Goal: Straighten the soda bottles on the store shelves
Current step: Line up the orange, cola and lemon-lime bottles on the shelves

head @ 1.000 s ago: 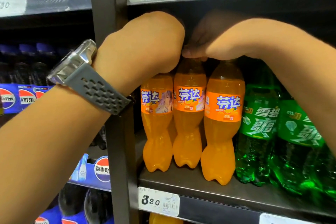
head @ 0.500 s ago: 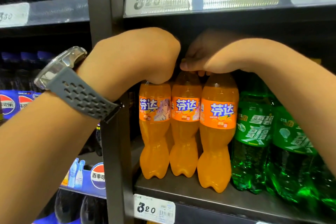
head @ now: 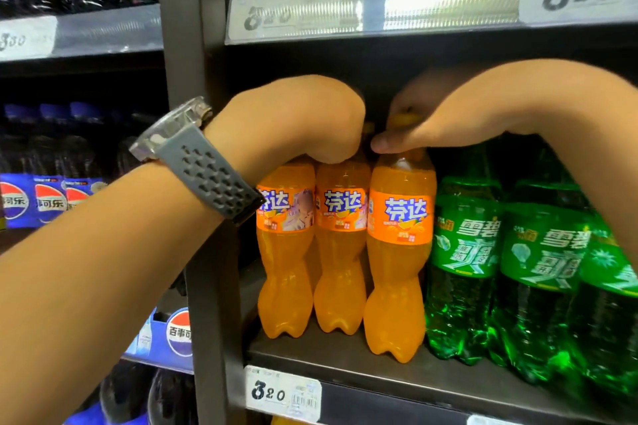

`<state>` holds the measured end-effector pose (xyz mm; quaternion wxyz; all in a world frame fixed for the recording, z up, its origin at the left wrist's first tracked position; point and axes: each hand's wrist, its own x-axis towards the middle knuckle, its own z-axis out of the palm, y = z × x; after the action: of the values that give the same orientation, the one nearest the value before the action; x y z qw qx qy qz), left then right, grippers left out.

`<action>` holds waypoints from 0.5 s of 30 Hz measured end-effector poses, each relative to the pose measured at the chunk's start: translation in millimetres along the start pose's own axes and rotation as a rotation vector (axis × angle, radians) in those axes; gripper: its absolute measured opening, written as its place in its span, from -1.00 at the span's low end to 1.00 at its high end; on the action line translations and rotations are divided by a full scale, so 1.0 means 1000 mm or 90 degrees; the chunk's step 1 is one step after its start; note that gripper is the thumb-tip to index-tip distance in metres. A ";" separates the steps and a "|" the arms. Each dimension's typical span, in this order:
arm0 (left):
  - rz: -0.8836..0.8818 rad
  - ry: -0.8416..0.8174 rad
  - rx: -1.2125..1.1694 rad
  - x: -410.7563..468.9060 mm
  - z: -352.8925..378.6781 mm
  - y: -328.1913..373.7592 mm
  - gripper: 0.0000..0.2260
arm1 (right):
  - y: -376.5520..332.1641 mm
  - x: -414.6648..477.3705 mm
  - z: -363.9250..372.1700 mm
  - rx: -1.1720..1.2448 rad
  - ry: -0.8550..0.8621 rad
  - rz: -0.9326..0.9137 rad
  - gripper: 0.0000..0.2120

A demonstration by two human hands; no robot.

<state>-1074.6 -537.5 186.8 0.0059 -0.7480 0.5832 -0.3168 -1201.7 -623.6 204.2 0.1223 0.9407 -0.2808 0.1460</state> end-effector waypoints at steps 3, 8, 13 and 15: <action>-0.024 0.031 -0.011 -0.003 0.001 0.000 -0.76 | -0.001 -0.003 0.003 0.038 0.035 -0.001 -0.60; -0.027 0.050 -0.044 -0.009 -0.003 0.001 -0.91 | -0.005 -0.004 0.006 0.023 0.055 0.014 -0.60; -0.035 0.067 -0.070 -0.012 -0.002 -0.001 -0.85 | -0.002 0.000 0.009 0.015 0.057 0.037 -0.61; -0.040 0.071 -0.083 -0.014 -0.002 -0.002 -0.81 | -0.001 0.002 0.010 0.008 0.059 0.037 -0.62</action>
<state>-1075.5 -524.0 183.2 -0.0852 -0.7457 0.5785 -0.3193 -1197.6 -627.3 195.3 0.1246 0.9251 -0.3013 0.1948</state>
